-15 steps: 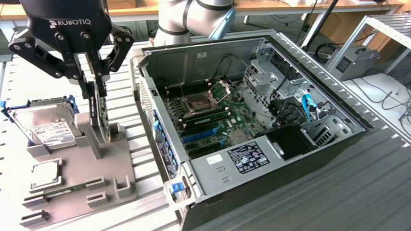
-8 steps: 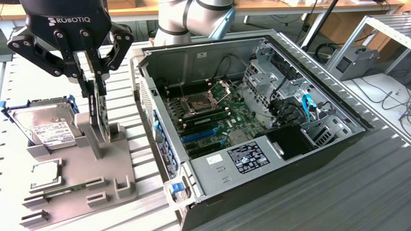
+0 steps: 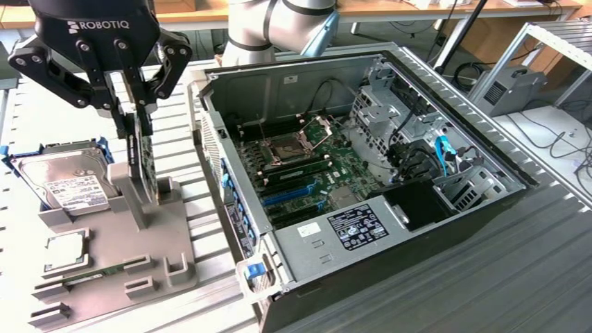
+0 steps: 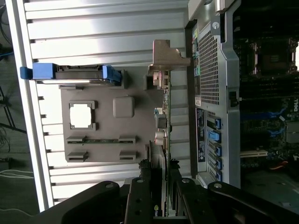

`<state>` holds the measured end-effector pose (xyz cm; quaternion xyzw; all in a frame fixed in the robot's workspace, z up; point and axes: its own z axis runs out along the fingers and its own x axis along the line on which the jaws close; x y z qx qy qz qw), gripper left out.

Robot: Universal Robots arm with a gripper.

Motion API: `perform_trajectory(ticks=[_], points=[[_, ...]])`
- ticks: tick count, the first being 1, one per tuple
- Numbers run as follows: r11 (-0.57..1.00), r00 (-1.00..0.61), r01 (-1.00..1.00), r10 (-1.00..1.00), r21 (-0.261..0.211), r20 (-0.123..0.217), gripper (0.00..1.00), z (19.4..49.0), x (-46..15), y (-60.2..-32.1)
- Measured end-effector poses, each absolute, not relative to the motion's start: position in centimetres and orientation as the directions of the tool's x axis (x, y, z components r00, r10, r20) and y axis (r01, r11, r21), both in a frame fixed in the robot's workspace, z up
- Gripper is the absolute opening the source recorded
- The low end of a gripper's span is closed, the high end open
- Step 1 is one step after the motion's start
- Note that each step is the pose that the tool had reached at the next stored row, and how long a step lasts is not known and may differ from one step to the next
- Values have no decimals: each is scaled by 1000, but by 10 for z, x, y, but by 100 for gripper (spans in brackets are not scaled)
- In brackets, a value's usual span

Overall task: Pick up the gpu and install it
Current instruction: 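Pick up the gpu and move the gpu toward the slot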

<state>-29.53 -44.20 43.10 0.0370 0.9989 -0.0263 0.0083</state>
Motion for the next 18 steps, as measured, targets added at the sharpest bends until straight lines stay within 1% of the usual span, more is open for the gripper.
perform_trajectory(ticks=[18], points=[[996,-997,74,74,-52,-18,26,438,-295,-442]])
